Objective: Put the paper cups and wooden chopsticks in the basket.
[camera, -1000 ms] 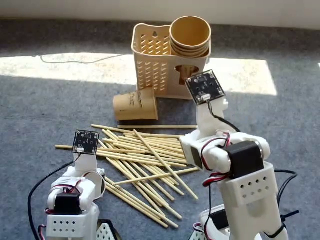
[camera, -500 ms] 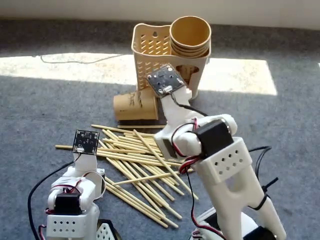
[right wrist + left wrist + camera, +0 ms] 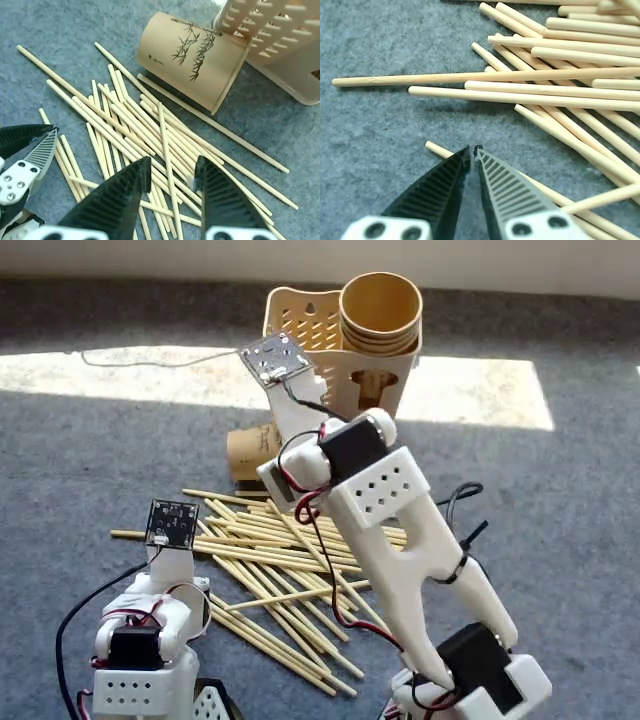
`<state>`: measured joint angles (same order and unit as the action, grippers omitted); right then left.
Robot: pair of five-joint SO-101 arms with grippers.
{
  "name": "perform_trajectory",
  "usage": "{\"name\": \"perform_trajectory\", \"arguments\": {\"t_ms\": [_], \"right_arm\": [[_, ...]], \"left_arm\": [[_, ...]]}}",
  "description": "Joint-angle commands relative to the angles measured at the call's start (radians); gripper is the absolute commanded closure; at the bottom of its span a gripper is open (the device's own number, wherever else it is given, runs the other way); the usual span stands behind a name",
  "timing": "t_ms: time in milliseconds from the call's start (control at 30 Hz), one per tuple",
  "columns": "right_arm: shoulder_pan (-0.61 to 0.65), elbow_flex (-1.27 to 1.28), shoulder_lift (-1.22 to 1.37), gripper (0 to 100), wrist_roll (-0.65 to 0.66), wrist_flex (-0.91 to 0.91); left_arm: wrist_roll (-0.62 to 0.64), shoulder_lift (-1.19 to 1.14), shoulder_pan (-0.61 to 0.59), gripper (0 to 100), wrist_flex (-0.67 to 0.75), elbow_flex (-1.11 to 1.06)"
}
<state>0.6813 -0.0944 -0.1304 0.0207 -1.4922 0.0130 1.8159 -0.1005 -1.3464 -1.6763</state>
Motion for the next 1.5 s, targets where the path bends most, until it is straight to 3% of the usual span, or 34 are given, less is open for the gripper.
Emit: {"name": "perform_trajectory", "arguments": {"t_ms": [0, 300, 600, 967, 1267, 1467], "right_arm": [[-0.022, -0.041, 0.070, 84.7, -0.014, 0.114], [-0.122, -0.047, 0.229, 84.7, -0.114, 0.282], [-0.130, -0.025, 0.246, 84.7, -0.140, 0.414], [-0.105, -0.002, 0.377, 85.0, -0.140, 0.414], [-0.041, -0.004, 0.374, 98.2, -0.130, 0.409], [-0.038, -0.015, 0.297, 99.2, -0.077, 0.354]], "left_arm": [[-0.002, -0.001, 0.016, 96, -0.006, -0.019], [-0.002, -0.001, 0.016, 96, -0.006, -0.019], [-0.002, -0.001, 0.016, 96, -0.006, -0.019], [-0.002, -0.001, 0.016, 96, -0.006, -0.019], [-0.002, -0.001, 0.016, 96, -0.006, -0.019], [-0.002, -0.001, 0.016, 96, -0.006, -0.019]]}}
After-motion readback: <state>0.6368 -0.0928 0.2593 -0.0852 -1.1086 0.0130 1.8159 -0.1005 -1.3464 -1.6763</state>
